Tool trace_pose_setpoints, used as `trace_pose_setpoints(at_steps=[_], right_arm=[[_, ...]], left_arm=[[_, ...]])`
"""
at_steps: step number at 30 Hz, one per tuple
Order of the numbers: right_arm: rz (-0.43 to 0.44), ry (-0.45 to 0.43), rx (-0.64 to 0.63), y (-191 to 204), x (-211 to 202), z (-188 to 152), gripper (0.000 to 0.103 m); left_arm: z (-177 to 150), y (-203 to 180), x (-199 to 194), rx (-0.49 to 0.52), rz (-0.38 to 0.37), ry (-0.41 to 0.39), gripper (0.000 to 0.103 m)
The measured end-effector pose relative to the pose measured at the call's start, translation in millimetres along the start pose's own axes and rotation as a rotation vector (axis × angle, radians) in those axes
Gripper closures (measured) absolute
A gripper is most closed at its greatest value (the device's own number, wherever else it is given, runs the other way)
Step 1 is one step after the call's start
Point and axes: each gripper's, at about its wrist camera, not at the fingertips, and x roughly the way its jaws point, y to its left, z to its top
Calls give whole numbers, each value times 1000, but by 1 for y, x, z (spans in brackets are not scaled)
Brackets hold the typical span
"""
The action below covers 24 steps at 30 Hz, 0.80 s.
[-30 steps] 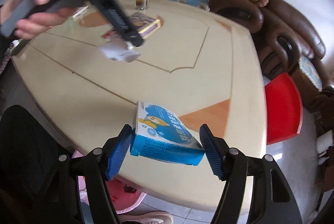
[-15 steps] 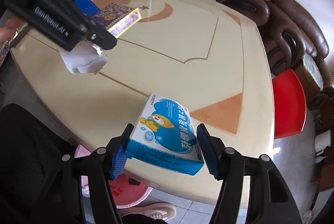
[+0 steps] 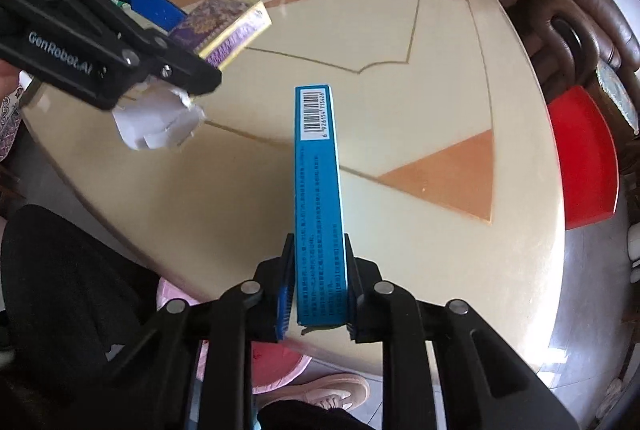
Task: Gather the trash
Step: 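Lift the card box and medicine box with both tools and carry them over the pink bin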
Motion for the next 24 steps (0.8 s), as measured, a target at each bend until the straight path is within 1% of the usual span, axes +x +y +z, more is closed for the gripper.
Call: trace_pose_setpoints(at_steps=[3,6,12,18,24], right_arm=[[-12,3,-13,3,1,0,85],[-12,-15,-2,2,-6,0,85],[-50,-84,-18,9,-43,4,85],[-70,-152,-34,27,-87,-1,85],[-81,-207,-36,46,-128,-16,85]], left_arm=[[2,-2,1,6,2,-5,36],[1,-2,1,9,-4,-4,36],[-8,-4,-16,6,12,-23,36],[-37,-17,-53,12,37,-71,36],[-79,-33,-88,10,65,-113,36]])
